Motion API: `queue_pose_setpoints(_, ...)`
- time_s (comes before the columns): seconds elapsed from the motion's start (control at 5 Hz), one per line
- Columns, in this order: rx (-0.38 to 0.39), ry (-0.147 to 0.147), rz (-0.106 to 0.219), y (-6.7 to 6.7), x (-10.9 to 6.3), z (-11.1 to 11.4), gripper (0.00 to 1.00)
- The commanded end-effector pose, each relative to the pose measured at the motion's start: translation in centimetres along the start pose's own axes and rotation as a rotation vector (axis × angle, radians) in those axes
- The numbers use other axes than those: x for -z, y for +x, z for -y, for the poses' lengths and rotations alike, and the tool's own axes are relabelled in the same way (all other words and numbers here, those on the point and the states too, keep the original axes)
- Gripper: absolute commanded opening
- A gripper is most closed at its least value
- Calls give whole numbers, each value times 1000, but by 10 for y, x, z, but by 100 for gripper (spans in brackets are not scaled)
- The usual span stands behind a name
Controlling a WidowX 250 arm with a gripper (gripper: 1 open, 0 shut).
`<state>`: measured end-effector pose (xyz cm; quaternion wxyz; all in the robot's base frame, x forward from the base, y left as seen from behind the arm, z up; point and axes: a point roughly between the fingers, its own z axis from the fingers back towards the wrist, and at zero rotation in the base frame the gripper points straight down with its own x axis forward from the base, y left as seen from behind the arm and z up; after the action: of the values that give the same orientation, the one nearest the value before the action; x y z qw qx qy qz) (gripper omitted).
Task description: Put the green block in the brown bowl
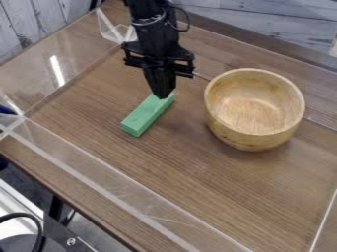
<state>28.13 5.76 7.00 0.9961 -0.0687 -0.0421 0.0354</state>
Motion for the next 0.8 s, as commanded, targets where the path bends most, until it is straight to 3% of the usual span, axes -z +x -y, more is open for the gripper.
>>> queue_pose_setpoints(0.0, 9, 15, 64, 6, -10, 3, 0)
queue_pose_setpoints(0.2, 8, 23, 59, 7, -9, 5, 0)
queue_pose_setpoints(0.6, -33, 47, 26, 24, -8, 2, 0)
